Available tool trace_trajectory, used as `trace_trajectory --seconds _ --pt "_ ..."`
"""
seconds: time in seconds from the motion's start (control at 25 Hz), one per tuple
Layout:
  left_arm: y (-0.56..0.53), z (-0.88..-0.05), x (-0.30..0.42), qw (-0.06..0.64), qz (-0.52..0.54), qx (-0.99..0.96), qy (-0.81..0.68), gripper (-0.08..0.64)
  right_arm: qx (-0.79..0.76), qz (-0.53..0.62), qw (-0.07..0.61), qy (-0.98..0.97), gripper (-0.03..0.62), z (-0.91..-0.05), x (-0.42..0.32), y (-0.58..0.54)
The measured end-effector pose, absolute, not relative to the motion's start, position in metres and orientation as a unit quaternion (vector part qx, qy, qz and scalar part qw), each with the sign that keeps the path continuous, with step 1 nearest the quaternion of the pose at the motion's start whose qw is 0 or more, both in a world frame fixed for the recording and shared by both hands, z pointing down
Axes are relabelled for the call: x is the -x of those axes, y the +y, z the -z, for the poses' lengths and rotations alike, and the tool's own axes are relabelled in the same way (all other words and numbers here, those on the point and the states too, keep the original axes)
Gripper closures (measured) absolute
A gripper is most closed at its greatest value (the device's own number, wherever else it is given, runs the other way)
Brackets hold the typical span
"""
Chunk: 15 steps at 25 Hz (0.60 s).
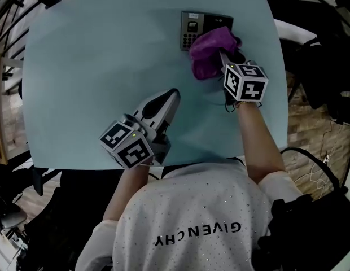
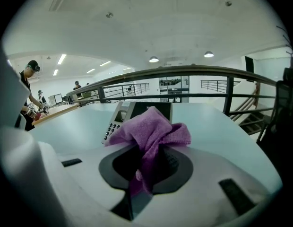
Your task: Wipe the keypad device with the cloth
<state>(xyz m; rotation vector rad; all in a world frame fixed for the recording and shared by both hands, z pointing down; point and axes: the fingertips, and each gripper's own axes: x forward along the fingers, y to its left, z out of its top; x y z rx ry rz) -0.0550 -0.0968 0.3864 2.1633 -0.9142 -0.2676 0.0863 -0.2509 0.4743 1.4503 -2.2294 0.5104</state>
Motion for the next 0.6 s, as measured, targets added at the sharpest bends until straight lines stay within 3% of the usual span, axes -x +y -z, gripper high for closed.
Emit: trace_trajectory --seconds 0.44,0.6 --pt "-0.100 -0.391 0.064 0.386 0.116 -0.844 -0.353 0.560 -0.563 -0.179 0.233 -0.773 0.531 -0.471 -0.108 -0.251" --pt "-0.101 -0.391 0.065 0.380 0.116 -0.849 -0.348 0.560 -0.541 -0.151 0.204 -0.802 0.534 -0.448 -0.082 -0.246"
